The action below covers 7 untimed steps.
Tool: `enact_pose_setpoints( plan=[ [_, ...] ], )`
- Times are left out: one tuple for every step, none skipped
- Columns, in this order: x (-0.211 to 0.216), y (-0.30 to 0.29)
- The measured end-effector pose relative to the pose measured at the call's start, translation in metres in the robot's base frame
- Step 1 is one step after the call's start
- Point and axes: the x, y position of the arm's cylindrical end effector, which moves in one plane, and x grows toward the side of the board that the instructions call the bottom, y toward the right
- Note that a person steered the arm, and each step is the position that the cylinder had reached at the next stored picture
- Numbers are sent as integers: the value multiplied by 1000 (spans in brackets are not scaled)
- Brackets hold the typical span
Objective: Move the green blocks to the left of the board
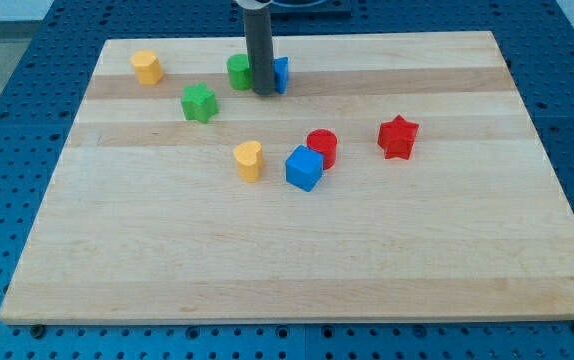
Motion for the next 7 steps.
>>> enact_pose_setpoints(
  plan=[
    [-5,13],
    [-6,13],
    [-6,14],
    [-6,-22],
    [-9,-32],
    [-32,-32],
    [-34,-32]
  ],
)
